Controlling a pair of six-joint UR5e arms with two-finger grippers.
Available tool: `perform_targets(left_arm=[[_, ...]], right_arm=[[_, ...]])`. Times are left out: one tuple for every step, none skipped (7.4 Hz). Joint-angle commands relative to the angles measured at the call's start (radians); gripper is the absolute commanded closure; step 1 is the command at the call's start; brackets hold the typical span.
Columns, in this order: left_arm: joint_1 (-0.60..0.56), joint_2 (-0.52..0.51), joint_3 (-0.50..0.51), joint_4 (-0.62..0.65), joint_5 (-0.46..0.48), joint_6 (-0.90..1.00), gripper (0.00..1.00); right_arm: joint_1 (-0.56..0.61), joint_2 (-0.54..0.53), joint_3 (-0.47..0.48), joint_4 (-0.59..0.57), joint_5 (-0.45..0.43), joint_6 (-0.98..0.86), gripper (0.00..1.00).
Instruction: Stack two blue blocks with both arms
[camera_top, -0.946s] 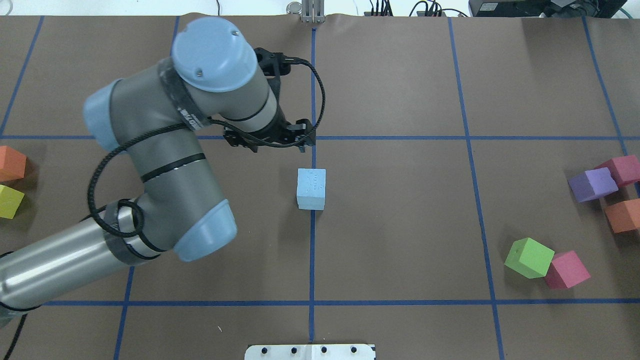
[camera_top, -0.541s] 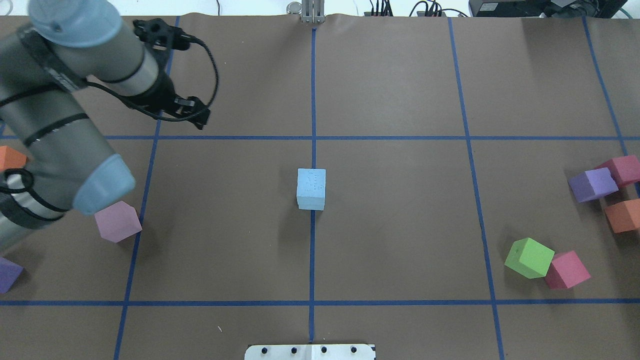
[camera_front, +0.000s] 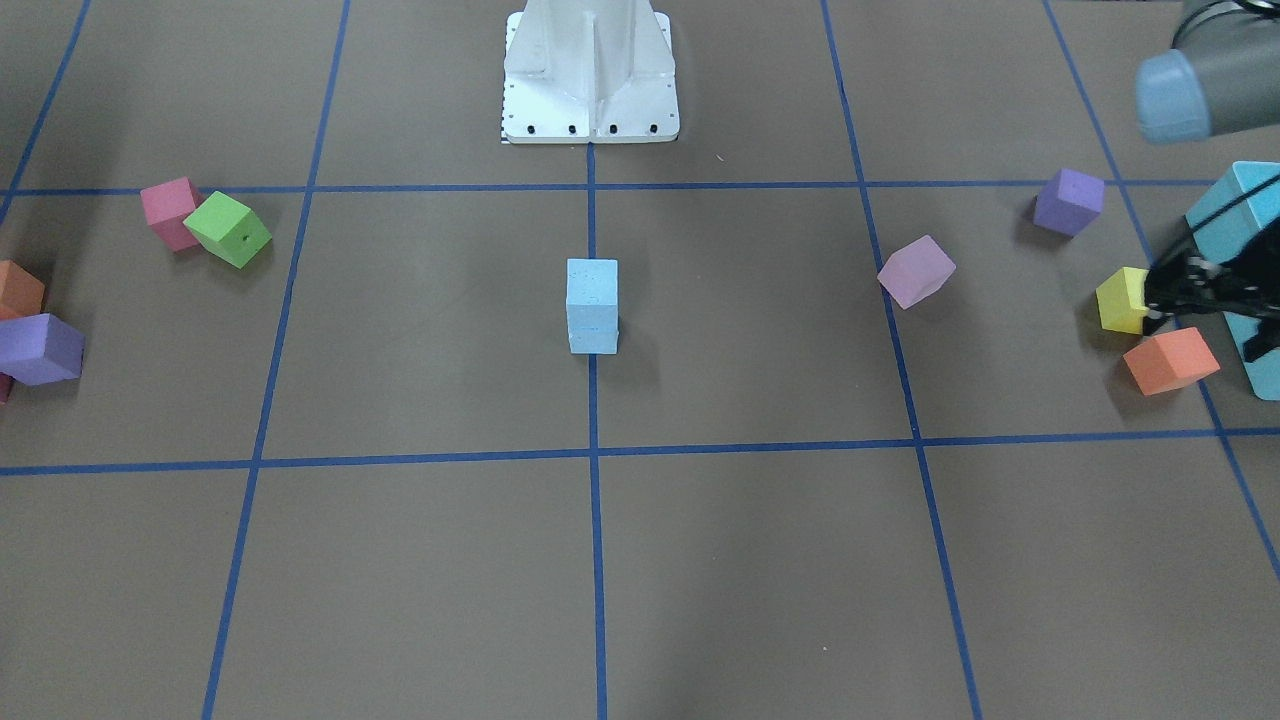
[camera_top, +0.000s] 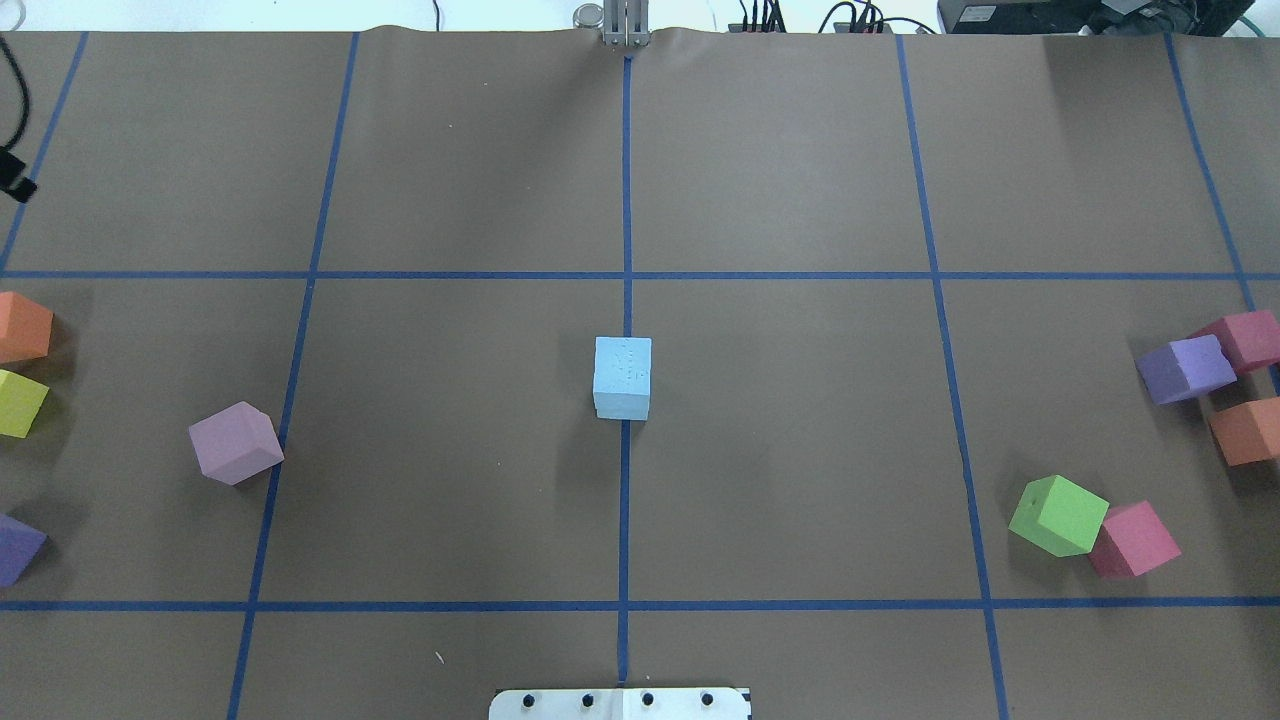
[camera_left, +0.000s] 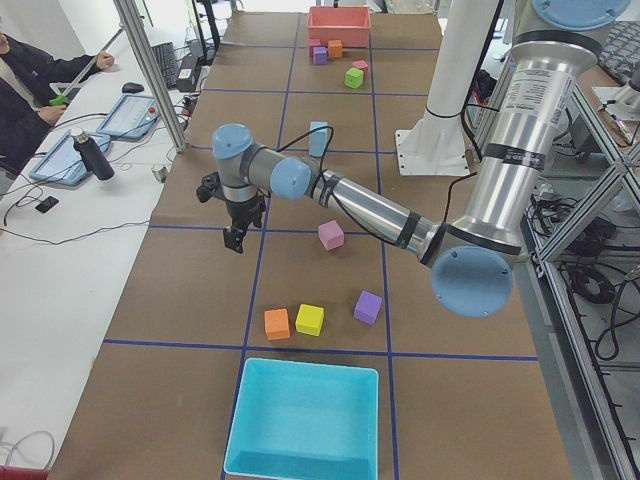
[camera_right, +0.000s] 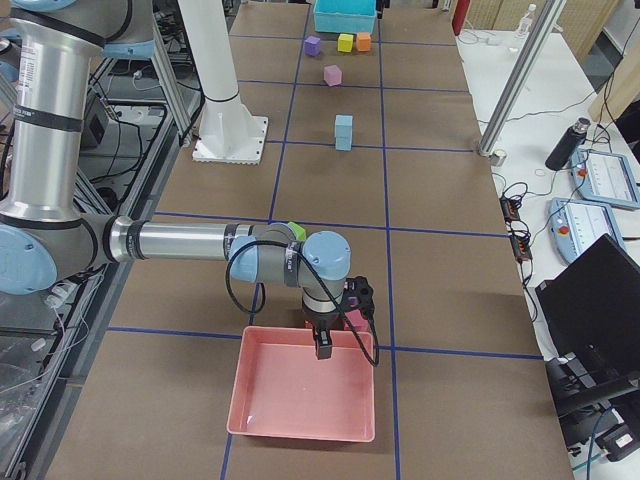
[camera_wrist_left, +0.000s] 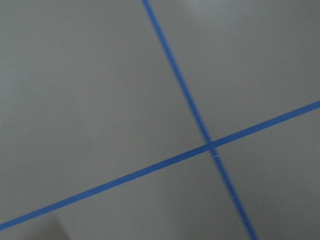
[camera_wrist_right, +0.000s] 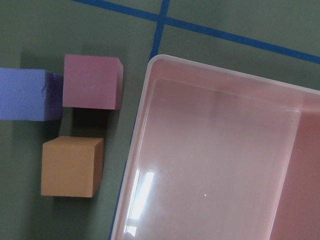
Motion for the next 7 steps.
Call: perform_targets(left_arm=[[-0.185, 0.109, 0.181, -0.025, -0.017, 0.093, 0.02], [-0.206, 0.131, 0.221, -0.097, -0.017, 0.092, 0.02], [-0.211, 0.142, 0.218, -0.134, -0.021, 0.081, 0.02], [-0.211, 0.147, 0.211, -0.148, -0.023, 0.081, 0.02], [-0.209, 0.135, 0.211, -0.146, -0.023, 0.080, 0.02], [-0.209, 0.135, 0.194, -0.153, -0.026, 0.083, 0.02], [-0.209, 0.139, 0.182, -0.156, -0.026, 0.092, 0.02]], right_arm=[[0.000, 0.000, 0.000, 0.000, 0.000, 0.001, 0.00], [0.000, 0.000, -0.002, 0.000, 0.000, 0.001, 0.00], [0.000, 0.000, -0.002, 0.000, 0.000, 0.001, 0.00], [0.000, 0.000, -0.002, 0.000, 0.000, 0.001, 0.00], [0.000, 0.000, 0.000, 0.000, 0.000, 0.005, 0.00], [0.000, 0.000, 0.000, 0.002, 0.000, 0.010, 0.00], [0.000, 0.001, 0.001, 0.002, 0.000, 0.010, 0.00]])
